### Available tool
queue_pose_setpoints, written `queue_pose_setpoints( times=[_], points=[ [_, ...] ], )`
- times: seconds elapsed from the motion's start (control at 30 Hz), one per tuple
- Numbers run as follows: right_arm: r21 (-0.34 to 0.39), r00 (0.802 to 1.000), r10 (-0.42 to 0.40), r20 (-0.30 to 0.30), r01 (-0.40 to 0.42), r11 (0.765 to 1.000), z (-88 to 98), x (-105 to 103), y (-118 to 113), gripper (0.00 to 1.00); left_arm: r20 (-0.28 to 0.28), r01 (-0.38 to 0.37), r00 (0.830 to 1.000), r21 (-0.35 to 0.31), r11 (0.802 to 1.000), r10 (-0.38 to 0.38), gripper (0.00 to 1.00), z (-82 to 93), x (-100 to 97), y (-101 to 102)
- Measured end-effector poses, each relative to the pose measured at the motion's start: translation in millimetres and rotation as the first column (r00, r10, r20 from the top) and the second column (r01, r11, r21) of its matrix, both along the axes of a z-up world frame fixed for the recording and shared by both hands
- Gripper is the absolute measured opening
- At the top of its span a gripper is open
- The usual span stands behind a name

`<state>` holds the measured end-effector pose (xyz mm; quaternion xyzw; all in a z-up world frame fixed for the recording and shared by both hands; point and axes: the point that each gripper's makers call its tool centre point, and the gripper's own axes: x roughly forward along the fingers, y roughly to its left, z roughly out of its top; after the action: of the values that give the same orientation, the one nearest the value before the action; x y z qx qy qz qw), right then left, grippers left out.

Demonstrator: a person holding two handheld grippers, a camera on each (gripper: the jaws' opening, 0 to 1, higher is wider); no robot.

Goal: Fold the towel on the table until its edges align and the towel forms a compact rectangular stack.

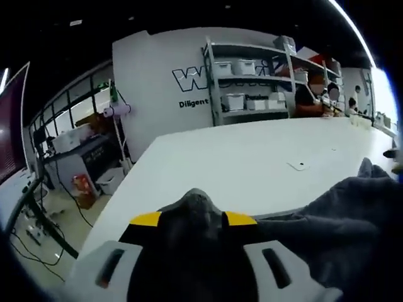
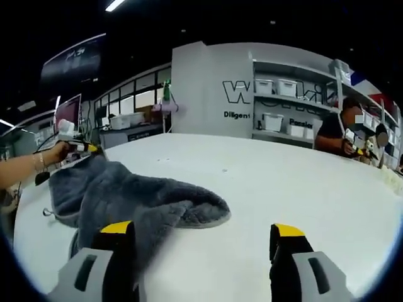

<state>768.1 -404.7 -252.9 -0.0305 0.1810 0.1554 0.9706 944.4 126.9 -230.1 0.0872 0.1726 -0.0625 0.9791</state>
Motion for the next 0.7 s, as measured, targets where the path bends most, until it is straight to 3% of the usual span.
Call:
queue_pose_setpoints(
  times=[0.23,0.43,0.63,0.7],
  points=[
    [-0.003,1.0,-0.001,-0.011,0.001,1.0,-3.2,-1,-1,0.92,0.007,0.107,0.994,-0.024,0.994,-0.107,0.54,4.2,-13.8,-25],
    [-0.02,1.0,0.003,-0.02,-0.004,1.0,-5.8,-2,0,0.92,0.028,0.184,0.983,-0.118,0.976,-0.182,0.64,6.3,-33.2,-47],
    [-0.013,1.0,-0.028,-0.014,0.028,1.0,-4.8,-1,-8,0.92,0.003,0.274,0.96,-0.199,0.941,-0.279,0.76,-1.8,-55.8,-73],
    [-0.02,0.999,-0.027,-0.018,0.026,0.999,-6.0,0,-8,0.92,0.003,0.321,0.945,-0.215,0.922,-0.328,0.79,-2.1,-65.2,-84]
  ],
)
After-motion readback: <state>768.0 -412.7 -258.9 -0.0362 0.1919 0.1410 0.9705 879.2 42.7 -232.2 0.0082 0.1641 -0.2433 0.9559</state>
